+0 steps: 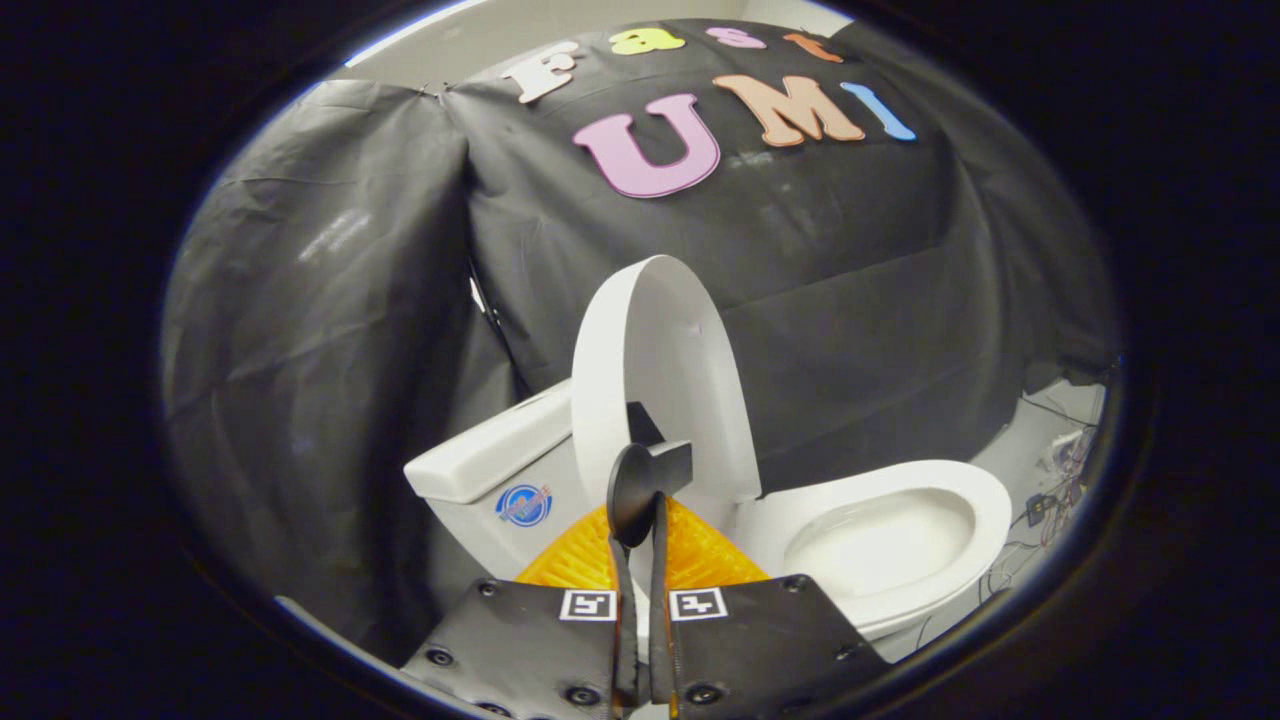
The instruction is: Open the toilet lid.
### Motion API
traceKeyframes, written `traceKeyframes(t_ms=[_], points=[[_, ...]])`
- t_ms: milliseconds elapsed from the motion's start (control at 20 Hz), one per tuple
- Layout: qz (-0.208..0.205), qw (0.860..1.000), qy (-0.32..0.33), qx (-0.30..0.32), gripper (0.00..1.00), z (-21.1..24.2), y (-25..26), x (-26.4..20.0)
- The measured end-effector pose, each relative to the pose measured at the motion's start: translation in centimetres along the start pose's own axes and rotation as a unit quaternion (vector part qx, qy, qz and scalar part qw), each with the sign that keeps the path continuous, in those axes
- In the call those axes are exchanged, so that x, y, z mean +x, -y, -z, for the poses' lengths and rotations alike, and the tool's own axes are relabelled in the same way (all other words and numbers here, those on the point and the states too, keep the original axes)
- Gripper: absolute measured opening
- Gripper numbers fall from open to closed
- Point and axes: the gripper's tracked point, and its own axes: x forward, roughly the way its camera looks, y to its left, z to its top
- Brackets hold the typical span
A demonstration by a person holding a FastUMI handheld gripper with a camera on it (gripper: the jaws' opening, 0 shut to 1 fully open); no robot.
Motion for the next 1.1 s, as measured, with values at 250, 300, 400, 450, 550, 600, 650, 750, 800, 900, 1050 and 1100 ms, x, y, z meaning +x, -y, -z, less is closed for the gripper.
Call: traceKeyframes(t_ms=[250, 300, 400, 450, 550, 600, 650, 750, 800, 900, 1050, 1100], points=[[0.006, 0.999, 0.003, -0.033, 0.05, 0.2, -1.2, 0.6], [0.007, 0.999, 0.002, -0.043, 0.05, 0.2, -1.4, 0.8], [0.01, 0.998, 0.0, -0.061, 0.05, 0.2, -1.9, 1.1], [0.011, 0.997, -0.002, -0.071, 0.05, 0.4, -2.2, 1.2], [0.012, 0.996, -0.007, -0.091, 0.05, 0.5, -2.9, 1.5], [0.013, 0.995, -0.009, -0.1, 0.05, 0.6, -3.3, 1.6], [0.012, 0.994, -0.011, -0.106, 0.05, 0.8, -3.6, 1.7], [0.011, 0.993, -0.014, -0.115, 0.05, 1.0, -4.2, 2.2], [0.01, 0.993, -0.016, -0.12, 0.05, 1.1, -4.5, 2.4], [0.009, 0.992, -0.019, -0.127, 0.05, 1.5, -5.2, 2.6], [0.01, 0.99, -0.022, -0.138, 0.05, 1.8, -6.1, 3.0], [0.014, 0.99, -0.02, -0.141, 0.05, 1.8, -6.1, 3.1]])
